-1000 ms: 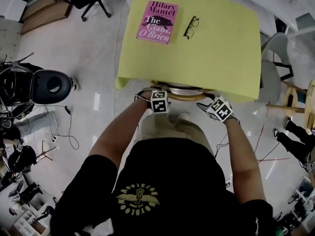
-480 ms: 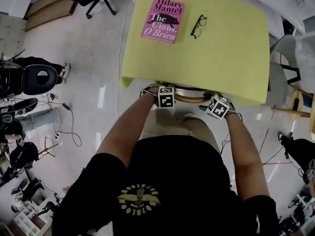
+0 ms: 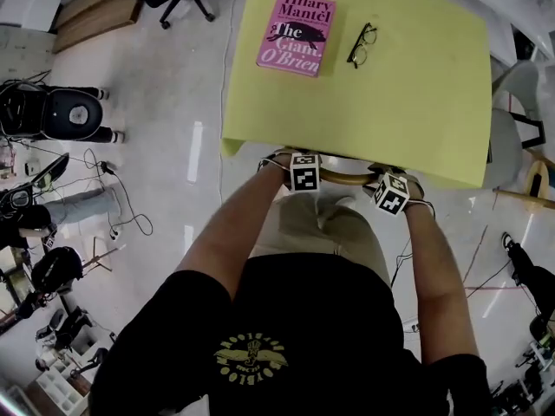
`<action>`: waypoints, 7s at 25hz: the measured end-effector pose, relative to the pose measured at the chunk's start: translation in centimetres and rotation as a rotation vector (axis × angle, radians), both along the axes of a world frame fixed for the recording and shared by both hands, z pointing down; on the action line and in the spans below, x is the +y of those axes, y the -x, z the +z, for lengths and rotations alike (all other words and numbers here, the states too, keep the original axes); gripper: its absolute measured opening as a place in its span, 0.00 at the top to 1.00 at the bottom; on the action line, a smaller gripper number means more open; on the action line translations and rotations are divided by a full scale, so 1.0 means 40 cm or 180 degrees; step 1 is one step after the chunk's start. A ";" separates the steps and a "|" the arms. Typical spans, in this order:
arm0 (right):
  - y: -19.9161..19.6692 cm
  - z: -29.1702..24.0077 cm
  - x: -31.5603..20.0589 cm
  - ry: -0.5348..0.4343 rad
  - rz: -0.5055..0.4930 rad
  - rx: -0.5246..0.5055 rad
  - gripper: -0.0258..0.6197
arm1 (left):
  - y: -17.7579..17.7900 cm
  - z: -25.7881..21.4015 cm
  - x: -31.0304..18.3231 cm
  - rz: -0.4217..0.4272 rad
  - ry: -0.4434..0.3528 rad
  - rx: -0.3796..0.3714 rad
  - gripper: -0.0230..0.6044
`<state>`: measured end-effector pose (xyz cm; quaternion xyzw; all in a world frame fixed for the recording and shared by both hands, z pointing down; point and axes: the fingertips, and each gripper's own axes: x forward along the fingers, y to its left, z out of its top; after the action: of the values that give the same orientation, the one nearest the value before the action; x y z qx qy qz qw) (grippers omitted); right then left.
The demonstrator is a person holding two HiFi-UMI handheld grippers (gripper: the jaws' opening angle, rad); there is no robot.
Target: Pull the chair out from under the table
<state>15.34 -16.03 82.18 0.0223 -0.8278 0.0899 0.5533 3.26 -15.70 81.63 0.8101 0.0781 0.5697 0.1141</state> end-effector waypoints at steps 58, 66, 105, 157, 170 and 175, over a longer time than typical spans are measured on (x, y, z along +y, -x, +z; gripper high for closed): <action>0.053 -0.008 0.481 0.0304 0.0274 0.0440 0.65 | 0.078 0.051 0.479 0.0838 -0.0143 -0.0374 0.69; 0.059 -0.011 0.574 0.0284 0.0376 0.0533 0.66 | 0.084 0.048 0.564 0.0952 -0.0117 -0.0296 0.69; 0.013 -0.058 0.930 0.0635 0.1006 -0.0141 0.67 | 0.035 0.013 0.932 0.0149 -0.0002 -0.0458 0.65; -0.043 -1.122 0.440 -0.2011 0.3103 -0.2811 0.95 | 0.123 -1.157 0.358 -0.2774 -0.2184 0.2674 0.95; -0.027 -1.311 0.432 -0.2431 0.3022 -0.2923 0.95 | 0.148 -1.301 0.293 -0.2646 -0.2286 0.3088 0.95; -0.028 -1.326 0.413 -0.2510 0.3038 -0.2868 0.95 | 0.170 -1.274 0.252 -0.2663 -0.2248 0.3070 0.95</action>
<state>16.47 0.47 29.16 0.5345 -0.8449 0.0175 0.0146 -3.52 -5.61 30.66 0.9216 -0.3850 0.0494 0.0070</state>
